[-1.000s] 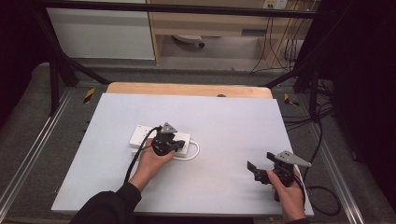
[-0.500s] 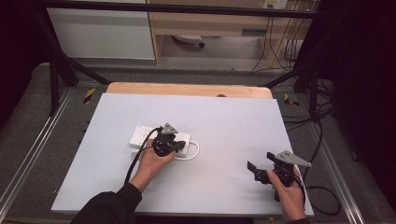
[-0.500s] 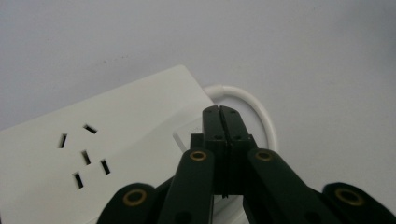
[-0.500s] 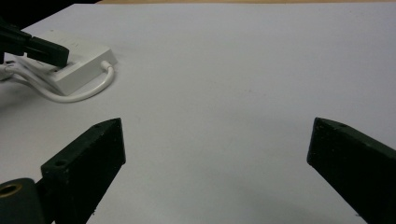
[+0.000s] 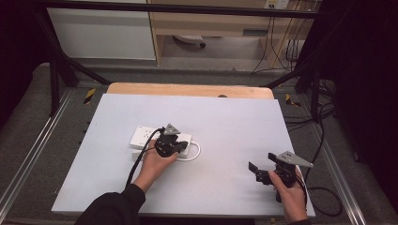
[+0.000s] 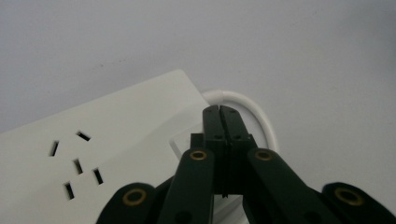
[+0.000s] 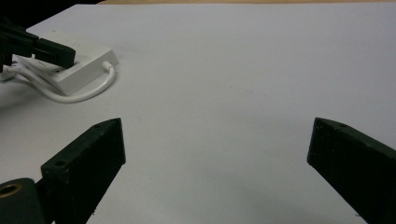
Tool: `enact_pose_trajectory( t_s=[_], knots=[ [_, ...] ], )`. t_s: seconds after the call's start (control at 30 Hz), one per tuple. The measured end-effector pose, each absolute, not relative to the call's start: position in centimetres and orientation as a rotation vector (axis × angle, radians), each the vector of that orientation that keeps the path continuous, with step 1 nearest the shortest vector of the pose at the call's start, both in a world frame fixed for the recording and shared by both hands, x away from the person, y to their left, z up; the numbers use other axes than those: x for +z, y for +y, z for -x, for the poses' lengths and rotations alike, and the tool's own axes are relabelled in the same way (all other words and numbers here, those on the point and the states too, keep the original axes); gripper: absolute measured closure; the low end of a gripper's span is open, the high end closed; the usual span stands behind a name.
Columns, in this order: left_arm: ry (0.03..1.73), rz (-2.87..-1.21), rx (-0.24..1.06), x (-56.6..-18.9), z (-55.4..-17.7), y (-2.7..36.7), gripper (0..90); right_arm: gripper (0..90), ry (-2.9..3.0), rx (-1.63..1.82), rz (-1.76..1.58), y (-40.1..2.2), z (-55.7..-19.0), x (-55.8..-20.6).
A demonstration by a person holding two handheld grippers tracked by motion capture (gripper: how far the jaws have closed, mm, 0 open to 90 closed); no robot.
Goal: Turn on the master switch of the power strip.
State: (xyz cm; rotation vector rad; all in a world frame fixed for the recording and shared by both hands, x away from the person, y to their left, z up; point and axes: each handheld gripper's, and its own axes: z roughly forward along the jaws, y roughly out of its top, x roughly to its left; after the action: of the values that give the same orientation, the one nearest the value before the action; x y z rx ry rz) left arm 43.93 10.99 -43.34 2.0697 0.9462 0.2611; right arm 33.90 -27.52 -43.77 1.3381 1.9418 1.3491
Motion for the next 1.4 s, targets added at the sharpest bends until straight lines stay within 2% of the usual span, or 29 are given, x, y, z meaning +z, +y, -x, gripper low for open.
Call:
enact_pose_trajectory(
  t_s=[0.87,1.4],
  knots=[
    [0.932,-2.068,0.348,-43.6,-43.1,10.7,90.0,4.6,1.951,1.343,-1.347,-27.4,-34.0,-44.0],
    [0.910,-2.004,0.344,-42.3,-42.8,9.2,90.0,4.6,1.943,1.344,-1.353,-27.4,-34.1,-44.0]
  ],
)
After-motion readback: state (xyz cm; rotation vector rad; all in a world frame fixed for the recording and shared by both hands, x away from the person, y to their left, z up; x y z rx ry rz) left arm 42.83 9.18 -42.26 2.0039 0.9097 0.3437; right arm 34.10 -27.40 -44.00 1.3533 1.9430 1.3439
